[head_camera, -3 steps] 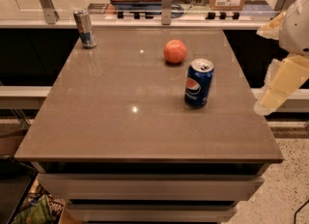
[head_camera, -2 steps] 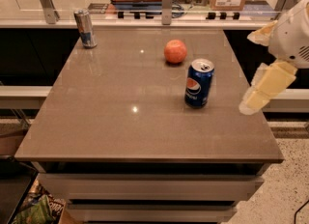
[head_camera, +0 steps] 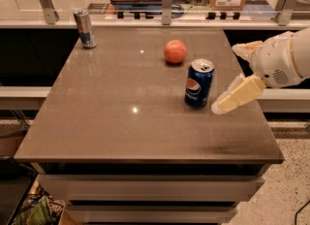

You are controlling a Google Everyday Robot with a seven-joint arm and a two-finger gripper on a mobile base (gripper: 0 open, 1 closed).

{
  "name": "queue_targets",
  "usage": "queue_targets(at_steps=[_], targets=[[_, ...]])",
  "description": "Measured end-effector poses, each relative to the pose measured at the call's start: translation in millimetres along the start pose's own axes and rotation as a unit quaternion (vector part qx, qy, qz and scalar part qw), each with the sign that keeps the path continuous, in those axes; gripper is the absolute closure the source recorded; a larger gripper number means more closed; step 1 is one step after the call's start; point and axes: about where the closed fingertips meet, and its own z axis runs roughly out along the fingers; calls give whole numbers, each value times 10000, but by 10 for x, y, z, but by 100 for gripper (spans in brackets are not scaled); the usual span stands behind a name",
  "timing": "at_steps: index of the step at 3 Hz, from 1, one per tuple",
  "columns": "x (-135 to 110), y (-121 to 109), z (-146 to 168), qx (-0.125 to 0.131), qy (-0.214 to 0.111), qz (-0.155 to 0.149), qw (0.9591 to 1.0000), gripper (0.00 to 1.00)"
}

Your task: Move pepsi can near redbull can

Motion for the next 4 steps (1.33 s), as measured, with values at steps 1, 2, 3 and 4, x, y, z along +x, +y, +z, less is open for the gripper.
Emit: queue_targets(at_steps=[1,2,3,4], targets=[[20,-58,222,53,-694,285,9972,0],[44,-139,421,76,-1342,502,9896,0],[28,-138,539,82,-1783,603,9821,0],[12,-74,625,98,-2146,682,9743,0]])
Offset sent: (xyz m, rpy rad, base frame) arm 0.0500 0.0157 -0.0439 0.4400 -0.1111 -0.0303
